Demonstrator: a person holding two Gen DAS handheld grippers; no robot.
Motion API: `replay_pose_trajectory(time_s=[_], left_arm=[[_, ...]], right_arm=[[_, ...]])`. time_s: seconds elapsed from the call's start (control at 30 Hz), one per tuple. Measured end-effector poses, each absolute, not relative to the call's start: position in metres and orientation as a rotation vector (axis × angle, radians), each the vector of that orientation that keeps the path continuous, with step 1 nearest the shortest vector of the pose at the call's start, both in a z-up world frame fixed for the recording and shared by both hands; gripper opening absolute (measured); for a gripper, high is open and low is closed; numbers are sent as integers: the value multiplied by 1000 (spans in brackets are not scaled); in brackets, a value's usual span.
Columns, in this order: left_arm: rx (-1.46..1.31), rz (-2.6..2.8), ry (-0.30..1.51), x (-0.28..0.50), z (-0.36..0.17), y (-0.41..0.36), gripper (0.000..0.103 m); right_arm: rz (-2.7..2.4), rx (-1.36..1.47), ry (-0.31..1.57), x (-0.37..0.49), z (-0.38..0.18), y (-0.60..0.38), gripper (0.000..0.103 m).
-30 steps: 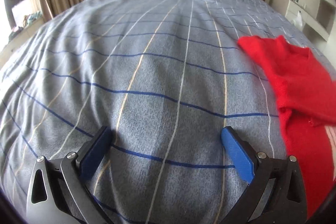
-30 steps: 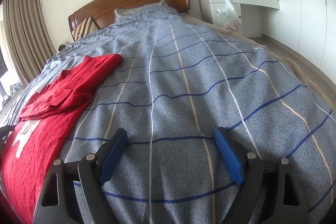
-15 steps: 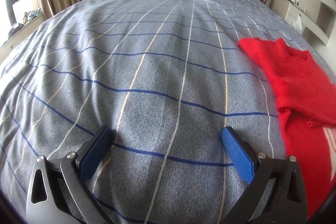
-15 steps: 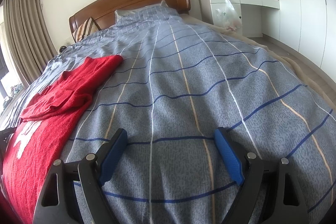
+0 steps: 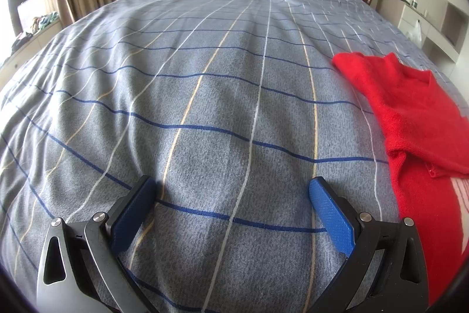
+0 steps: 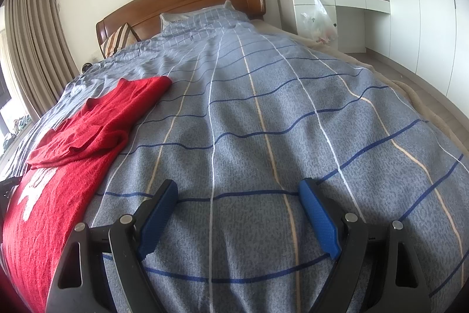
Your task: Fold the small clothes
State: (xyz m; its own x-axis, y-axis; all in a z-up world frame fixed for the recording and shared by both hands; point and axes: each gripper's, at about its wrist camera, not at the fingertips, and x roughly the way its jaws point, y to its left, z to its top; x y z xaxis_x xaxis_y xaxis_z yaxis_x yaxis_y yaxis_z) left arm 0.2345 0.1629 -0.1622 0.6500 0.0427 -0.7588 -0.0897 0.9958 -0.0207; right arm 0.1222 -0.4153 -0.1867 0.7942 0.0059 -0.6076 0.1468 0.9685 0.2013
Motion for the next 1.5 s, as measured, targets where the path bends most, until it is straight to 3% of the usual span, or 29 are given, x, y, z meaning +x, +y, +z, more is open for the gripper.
replay_pose_trajectory(time_s=[1.5], left_arm=[[-59, 76, 858, 234, -162, 163, 103]], right_arm=[[-100, 207, 670, 128, -189, -406, 85]])
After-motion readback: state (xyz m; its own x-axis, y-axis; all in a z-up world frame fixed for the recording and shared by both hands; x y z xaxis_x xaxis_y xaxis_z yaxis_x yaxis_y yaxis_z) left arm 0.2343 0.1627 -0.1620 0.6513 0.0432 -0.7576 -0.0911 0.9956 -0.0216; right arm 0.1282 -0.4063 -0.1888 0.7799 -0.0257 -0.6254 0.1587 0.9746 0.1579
